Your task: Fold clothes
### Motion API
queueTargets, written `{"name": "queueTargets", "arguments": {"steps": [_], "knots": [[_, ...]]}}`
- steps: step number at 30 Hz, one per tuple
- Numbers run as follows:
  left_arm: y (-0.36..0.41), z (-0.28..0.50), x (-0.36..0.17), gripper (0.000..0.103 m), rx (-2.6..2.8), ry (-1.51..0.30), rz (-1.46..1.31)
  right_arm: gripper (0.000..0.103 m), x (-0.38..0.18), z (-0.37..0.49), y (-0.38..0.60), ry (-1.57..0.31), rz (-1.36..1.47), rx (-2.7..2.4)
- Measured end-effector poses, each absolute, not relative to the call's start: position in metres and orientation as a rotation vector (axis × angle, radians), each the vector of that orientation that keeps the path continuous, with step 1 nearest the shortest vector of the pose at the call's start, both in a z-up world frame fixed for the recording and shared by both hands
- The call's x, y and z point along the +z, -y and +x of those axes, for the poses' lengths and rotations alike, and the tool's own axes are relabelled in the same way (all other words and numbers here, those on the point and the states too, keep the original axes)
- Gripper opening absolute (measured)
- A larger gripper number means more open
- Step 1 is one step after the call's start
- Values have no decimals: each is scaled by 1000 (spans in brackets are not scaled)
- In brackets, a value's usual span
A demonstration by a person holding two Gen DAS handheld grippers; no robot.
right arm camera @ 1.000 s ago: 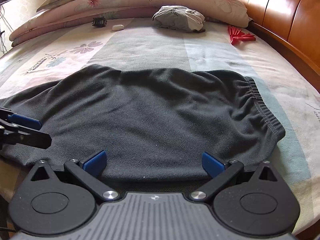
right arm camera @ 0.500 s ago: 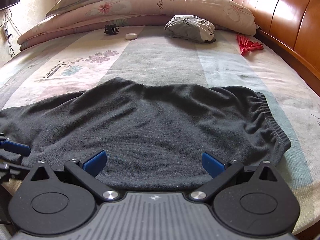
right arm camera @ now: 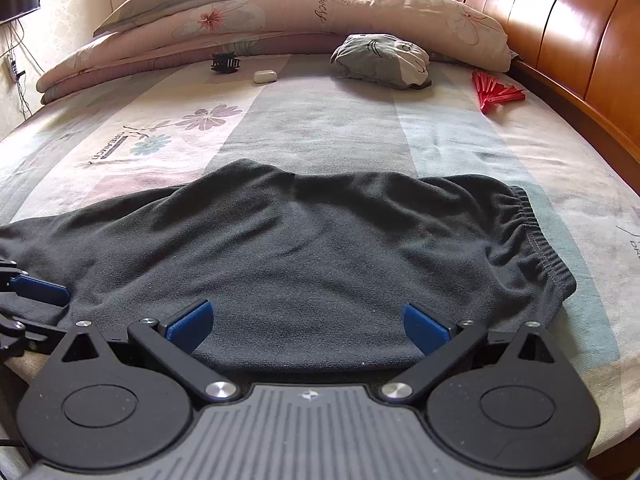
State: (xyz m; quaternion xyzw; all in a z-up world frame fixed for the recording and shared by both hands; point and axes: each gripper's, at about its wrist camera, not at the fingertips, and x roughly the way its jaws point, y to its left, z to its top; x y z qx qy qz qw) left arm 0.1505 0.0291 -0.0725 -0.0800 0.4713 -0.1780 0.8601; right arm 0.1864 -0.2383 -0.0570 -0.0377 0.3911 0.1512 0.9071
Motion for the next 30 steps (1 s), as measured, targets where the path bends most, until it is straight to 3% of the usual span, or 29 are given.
{"name": "queueTargets", "arguments": {"steps": [10, 16, 24, 30], "knots": [[-138, 162, -56, 85, -187, -949, -286, 103, -58, 188, 223, -826, -82, 328], [-175, 174, -86, 85, -90, -931, -321, 103, -59, 190, 203, -843, -115, 354], [-149, 183, -59, 85, -199, -867, -318, 103, -56, 190, 190, -840, -140, 365], [-107, 199, -84, 85, -322, -916, -306, 103, -63, 193, 185, -865, -141, 371]]}}
